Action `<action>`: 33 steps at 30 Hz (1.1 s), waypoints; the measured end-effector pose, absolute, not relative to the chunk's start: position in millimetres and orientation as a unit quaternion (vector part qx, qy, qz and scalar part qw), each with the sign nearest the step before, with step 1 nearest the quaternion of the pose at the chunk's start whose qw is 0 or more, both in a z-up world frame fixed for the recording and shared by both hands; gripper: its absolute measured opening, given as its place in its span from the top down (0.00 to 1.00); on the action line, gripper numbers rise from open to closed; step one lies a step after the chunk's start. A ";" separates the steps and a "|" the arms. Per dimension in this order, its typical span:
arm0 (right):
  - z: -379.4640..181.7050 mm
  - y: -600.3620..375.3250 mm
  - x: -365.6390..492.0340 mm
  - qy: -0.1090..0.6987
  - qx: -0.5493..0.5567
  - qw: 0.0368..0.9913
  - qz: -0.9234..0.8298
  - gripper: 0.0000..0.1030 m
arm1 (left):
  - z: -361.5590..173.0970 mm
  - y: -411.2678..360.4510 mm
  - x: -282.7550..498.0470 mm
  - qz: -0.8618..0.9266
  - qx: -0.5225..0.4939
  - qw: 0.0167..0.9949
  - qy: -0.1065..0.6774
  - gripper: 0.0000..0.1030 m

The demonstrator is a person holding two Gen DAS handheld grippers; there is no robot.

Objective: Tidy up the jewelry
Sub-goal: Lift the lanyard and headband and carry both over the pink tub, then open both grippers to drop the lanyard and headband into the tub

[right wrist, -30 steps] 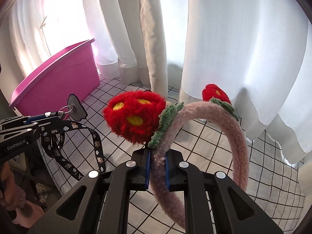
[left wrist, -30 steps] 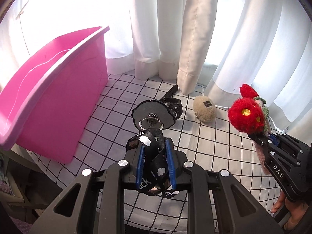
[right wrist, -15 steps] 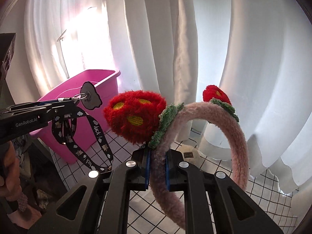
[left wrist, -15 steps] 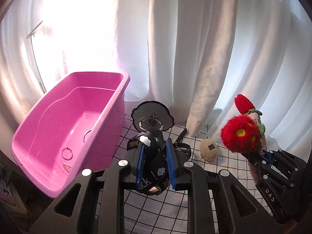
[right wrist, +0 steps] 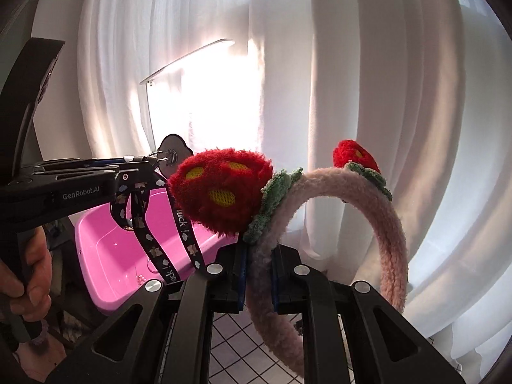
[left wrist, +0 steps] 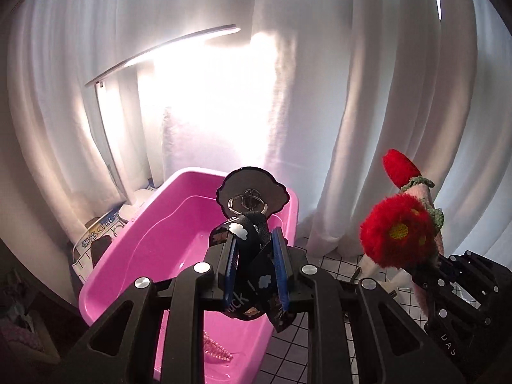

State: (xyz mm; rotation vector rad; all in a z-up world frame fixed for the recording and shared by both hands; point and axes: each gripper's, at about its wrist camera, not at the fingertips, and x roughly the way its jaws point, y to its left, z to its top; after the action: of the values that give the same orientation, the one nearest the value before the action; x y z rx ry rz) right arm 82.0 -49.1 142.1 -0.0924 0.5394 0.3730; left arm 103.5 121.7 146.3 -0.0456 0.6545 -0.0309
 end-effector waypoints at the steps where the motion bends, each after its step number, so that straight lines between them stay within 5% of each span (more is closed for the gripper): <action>1: 145.1 -38.8 86.8 0.262 -0.048 0.945 0.192 0.89 | 147.7 131.0 108.1 -0.007 -0.023 0.947 0.321 0.80; 12: 159.3 67.4 152.1 0.273 -0.065 0.919 0.276 0.89 | 140.8 241.5 145.1 0.065 -0.036 0.942 0.327 0.80; 28: 54.9 138.7 226.8 0.464 -0.102 0.838 0.268 0.87 | 32.5 281.0 182.1 0.075 -0.052 0.884 0.458 0.80; 31: 44.9 149.2 241.7 0.489 -0.110 0.826 0.256 0.85 | 24.6 280.1 184.0 0.071 -0.049 0.876 0.475 0.79; 33: 42.2 151.5 243.8 0.494 -0.119 0.824 0.252 0.69 | 19.7 279.9 185.7 0.076 -0.042 0.869 0.487 0.72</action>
State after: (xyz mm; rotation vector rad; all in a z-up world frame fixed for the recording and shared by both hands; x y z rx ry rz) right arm 243.8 151.5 42.2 -0.2524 1.0505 0.5355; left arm 185.7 279.9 19.7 -0.0882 1.0192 0.1587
